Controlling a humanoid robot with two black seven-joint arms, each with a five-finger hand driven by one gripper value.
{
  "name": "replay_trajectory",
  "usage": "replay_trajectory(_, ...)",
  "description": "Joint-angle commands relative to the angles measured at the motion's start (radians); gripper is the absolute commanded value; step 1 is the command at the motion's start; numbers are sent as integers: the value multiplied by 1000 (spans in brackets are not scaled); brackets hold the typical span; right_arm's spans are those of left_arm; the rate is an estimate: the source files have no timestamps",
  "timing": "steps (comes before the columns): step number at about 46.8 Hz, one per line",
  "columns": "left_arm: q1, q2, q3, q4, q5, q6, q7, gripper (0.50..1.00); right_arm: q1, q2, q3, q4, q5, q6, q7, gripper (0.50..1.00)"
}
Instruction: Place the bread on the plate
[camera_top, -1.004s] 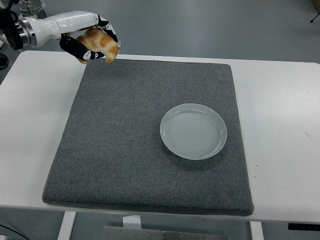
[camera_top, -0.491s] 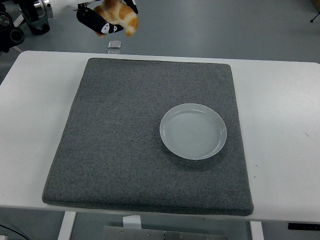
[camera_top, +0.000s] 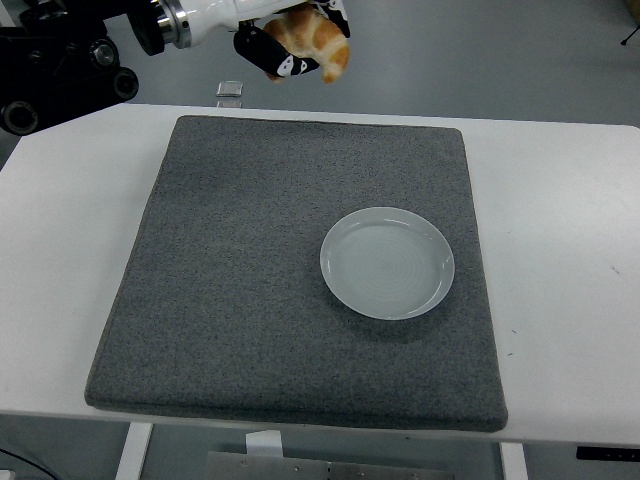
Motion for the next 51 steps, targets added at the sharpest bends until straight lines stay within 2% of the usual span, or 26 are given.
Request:
replay_trajectory(1, -1, -40, -3, -1, 0, 1, 0, 500, 0, 0, 0, 0, 0, -1, 0, 930)
replay_trajectory(12, 8, -158, 0, -14, 4, 1, 0, 500, 0, 0, 0, 0, 0, -1, 0, 930)
replay_trajectory(19, 27, -209, 10, -14, 18, 0, 0, 500, -1, 0, 0, 0, 0, -1, 0, 930)
replay_trajectory(25, 99, -238, 7, -14, 99, 3, 0, 500, 0, 0, 0, 0, 0, -1, 0, 930)
replay_trajectory(34, 234, -269, -2, -5, 192, 38, -5, 500, -1, 0, 0, 0, 0, 0, 0, 932)
replay_trajectory(43, 300, -276, -5, 3, 198, 47, -5, 500, 0, 0, 1, 0, 0, 0, 0, 930)
replay_trajectory(51, 355, -310, -5, 51, 198, 52, -6, 500, -1, 0, 1, -1, 0, 0, 0, 930)
